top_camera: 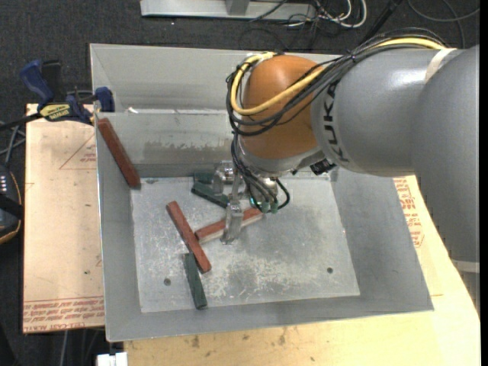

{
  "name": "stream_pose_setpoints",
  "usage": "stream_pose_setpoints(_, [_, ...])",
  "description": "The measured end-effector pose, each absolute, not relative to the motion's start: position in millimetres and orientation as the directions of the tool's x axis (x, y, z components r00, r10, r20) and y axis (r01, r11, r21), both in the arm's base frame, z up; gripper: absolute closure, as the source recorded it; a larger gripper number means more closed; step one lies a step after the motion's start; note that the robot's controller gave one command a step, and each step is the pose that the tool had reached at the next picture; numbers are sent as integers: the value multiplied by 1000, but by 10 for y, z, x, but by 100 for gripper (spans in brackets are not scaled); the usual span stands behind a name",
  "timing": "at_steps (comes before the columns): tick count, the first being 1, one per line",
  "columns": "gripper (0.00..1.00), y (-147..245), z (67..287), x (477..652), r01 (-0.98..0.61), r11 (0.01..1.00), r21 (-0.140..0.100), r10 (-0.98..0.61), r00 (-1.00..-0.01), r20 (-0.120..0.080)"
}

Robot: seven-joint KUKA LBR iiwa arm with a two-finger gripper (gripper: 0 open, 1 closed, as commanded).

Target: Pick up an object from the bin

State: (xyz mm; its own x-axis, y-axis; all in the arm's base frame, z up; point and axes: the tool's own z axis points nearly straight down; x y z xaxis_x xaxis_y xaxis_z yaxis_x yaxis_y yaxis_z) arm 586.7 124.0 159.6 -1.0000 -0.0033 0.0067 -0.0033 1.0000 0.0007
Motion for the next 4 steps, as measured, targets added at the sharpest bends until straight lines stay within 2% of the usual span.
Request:
stream_pose_setpoints(1, [0, 1235, 1644, 5884, -1, 1000, 1, -1, -1000, 0])
stream_pose_setpoints(2, [100, 647, 764, 6481, -313, 950, 2, -313, -950, -6])
stream_pose_setpoints(3, [100, 646, 764, 6482, -312, 950, 2, -312, -950, -6])
stream_pose_setpoints(4, [100, 637, 1322, 6398, -314, 950, 2, -314, -950, 1])
